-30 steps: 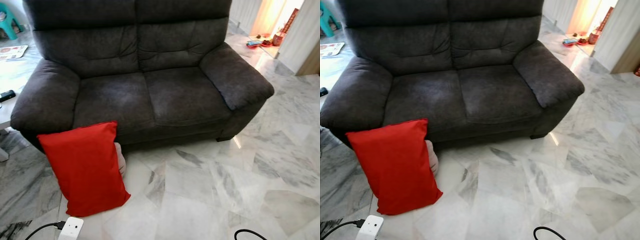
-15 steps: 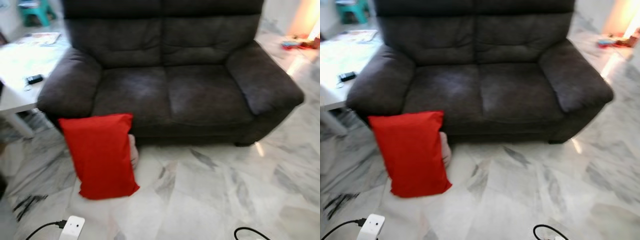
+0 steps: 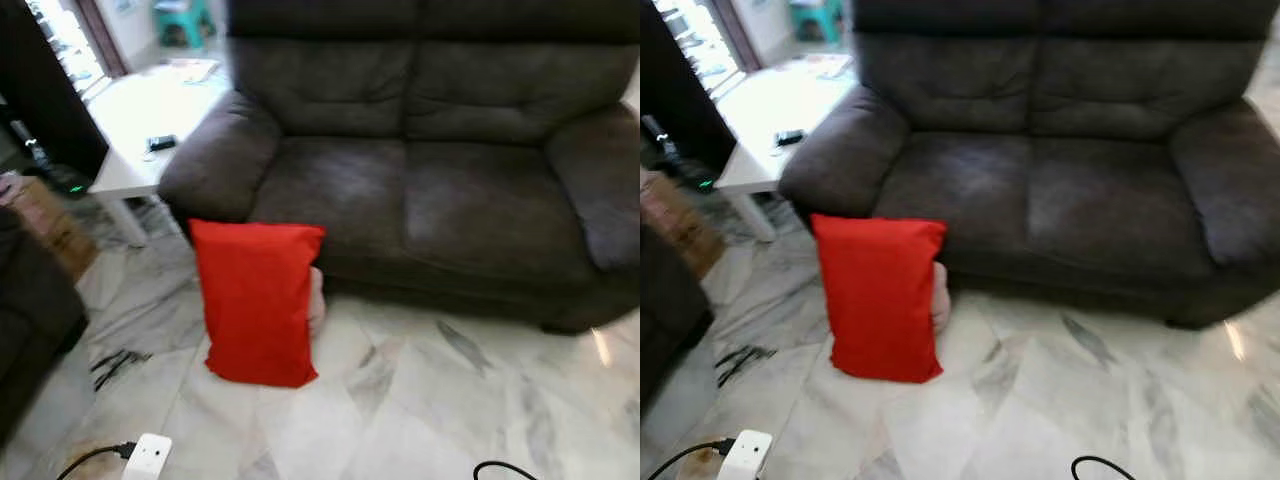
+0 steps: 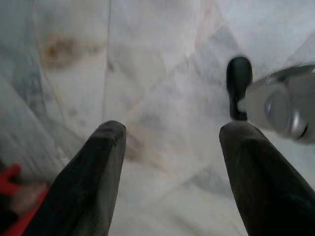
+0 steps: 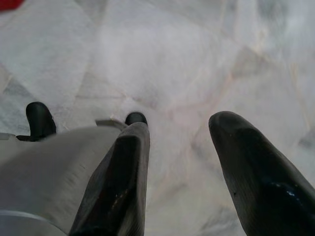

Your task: Move the pillow to the sofa from floor

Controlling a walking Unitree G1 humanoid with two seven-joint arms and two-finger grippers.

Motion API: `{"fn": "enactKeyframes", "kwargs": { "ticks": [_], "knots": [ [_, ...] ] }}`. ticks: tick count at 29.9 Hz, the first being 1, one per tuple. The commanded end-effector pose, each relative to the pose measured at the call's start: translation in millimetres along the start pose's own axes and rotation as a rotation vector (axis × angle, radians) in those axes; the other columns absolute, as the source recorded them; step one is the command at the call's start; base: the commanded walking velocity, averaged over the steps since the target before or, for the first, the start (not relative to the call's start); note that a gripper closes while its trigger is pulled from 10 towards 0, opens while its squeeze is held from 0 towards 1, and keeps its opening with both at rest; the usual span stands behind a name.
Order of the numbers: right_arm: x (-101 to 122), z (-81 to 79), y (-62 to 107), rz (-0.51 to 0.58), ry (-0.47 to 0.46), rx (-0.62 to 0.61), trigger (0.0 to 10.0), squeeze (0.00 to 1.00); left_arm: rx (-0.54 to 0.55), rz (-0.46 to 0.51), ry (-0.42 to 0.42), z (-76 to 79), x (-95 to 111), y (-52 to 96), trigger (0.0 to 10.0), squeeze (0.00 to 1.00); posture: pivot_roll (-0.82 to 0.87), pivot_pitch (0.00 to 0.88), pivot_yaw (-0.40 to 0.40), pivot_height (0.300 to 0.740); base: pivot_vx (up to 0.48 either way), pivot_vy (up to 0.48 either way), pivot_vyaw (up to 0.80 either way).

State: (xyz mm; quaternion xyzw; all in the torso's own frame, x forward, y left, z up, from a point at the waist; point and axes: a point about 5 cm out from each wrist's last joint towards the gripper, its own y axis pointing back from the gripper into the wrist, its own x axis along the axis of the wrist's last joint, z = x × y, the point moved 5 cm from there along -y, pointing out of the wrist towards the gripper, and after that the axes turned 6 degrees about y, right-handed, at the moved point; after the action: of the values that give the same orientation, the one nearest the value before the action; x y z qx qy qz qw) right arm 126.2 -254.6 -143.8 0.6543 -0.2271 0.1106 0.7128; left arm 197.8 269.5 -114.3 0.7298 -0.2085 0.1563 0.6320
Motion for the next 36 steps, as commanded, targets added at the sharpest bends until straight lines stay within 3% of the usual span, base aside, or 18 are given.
{"fn": "enactKeyframes", "kwargs": {
  "ticks": [1,5,23,36],
  "knots": [
    [-6.4,1.0,1.3,-0.016,0.005,-0.001,10.0,0.0,0.001,-0.026,0.016,-0.7,-9.4,1.0,10.0,0.0,-0.01,0.071,0.005,0.74,0.0,0.0,0.8],
    [-6.2,1.1,1.3,-0.016,0.006,0.0,10.0,0.0,0.001,-0.025,0.02,-0.5,-9.2,0.9,10.0,0.0,-0.01,0.069,0.004,0.74,0.0,0.0,0.71],
    [-6.5,0.5,1.3,-0.012,-0.023,-0.002,10.0,0.0,0.006,-0.016,0.034,-1.3,-8.3,1.0,10.0,0.0,-0.01,0.072,0.006,0.74,0.0,0.0,0.0],
    [-6.0,0.7,1.3,-0.013,0.003,0.003,10.0,0.0,0.005,-0.015,0.038,-1.0,-8.3,1.0,10.0,0.0,-0.01,0.072,0.005,0.74,0.278,0.0,0.16]
  ]
}}
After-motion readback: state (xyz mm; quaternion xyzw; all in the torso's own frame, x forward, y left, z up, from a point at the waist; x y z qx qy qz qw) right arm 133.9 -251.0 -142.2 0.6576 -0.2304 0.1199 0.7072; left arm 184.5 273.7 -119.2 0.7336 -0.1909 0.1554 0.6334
